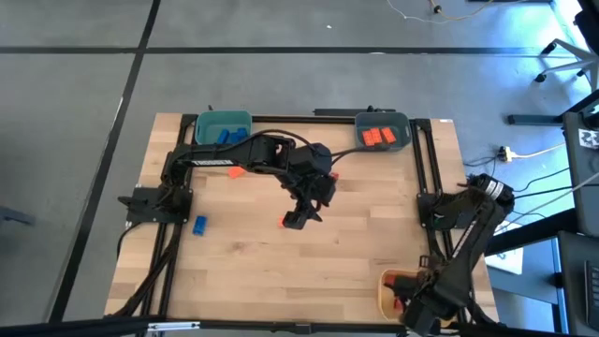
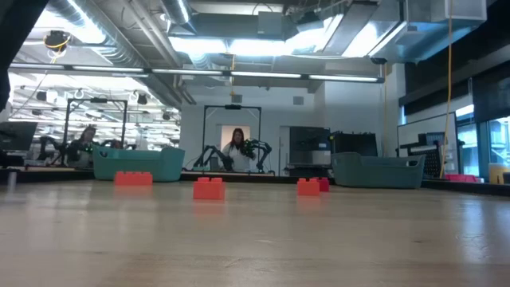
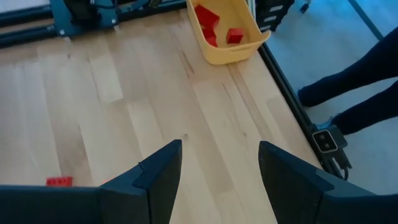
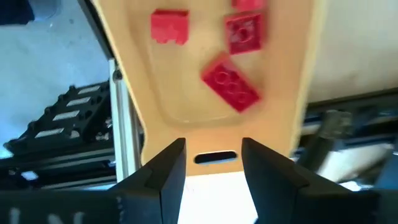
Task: Sort & place blocks by color
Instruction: Put the orange game piece into the blue bin
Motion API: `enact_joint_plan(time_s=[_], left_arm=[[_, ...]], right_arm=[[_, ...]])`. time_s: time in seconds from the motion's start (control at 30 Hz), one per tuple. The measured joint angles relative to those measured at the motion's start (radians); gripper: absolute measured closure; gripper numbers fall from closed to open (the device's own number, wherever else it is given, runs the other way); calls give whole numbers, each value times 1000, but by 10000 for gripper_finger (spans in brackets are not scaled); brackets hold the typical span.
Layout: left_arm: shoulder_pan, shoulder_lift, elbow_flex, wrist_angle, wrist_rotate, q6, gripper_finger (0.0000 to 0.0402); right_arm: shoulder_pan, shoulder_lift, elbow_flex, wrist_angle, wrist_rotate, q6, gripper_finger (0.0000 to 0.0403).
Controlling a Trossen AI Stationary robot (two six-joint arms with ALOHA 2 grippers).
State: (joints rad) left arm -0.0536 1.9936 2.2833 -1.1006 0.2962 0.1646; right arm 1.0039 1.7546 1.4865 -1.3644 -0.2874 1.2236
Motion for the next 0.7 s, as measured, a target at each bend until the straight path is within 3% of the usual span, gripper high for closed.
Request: enact_joint_plan(time_s=[0.23,0.47,0.7], left_arm=[[0,0,0,-79,0,4,198],[-4,1,-1,-135,2,2,198],[-33,5,-19,-130,-3,3,198]], right_arm=[[1,0,195,-206,182,10,244],[2,-52,392,-205,572,41,244],[23,-158,479,-206,916,-29,244]])
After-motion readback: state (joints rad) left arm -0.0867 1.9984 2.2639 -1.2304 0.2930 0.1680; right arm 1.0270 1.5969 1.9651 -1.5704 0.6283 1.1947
